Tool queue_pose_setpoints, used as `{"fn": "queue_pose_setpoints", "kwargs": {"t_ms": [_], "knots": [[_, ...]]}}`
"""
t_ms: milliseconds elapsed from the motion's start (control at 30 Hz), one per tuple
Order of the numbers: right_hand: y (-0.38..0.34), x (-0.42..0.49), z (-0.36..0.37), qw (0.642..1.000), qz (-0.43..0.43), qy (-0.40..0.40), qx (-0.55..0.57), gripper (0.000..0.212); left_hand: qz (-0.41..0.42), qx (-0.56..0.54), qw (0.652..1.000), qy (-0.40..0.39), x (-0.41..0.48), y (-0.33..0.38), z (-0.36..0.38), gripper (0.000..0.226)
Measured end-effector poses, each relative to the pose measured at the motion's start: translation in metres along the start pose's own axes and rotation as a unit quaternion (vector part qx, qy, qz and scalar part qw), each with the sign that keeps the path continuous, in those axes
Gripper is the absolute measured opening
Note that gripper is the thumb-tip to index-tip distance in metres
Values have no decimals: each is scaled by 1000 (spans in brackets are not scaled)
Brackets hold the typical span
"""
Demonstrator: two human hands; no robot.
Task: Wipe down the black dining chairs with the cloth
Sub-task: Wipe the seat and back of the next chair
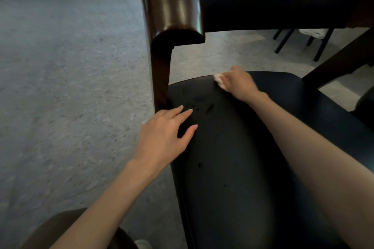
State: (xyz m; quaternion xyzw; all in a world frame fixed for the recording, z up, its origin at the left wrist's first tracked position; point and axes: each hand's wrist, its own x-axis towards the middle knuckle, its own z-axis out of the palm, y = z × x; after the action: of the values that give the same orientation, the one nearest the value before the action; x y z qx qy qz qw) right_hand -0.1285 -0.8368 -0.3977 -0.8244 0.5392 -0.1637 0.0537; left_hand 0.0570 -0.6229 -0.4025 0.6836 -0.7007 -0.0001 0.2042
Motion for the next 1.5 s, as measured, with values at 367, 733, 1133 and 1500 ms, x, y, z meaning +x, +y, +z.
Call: {"fn": "queue_pose_setpoints", "kwargs": {"t_ms": [367, 733, 1133, 1500], "knots": [[50, -14, -4, 996, 83, 6, -34, 46, 24, -15, 999, -33, 12, 14, 9, 49], [-26, -36, -6, 997, -10, -19, 69, 35, 16, -3, 999, -29, 9, -4, -3, 43], [18, -35, -30, 997, 27, 31, 63, 38, -5, 4, 999, -32, 4, -10, -2, 44], [-27, -78, -11, 996, -32, -51, 61, 39, -10, -5, 999, -50, 3, -19, -6, 45]]}}
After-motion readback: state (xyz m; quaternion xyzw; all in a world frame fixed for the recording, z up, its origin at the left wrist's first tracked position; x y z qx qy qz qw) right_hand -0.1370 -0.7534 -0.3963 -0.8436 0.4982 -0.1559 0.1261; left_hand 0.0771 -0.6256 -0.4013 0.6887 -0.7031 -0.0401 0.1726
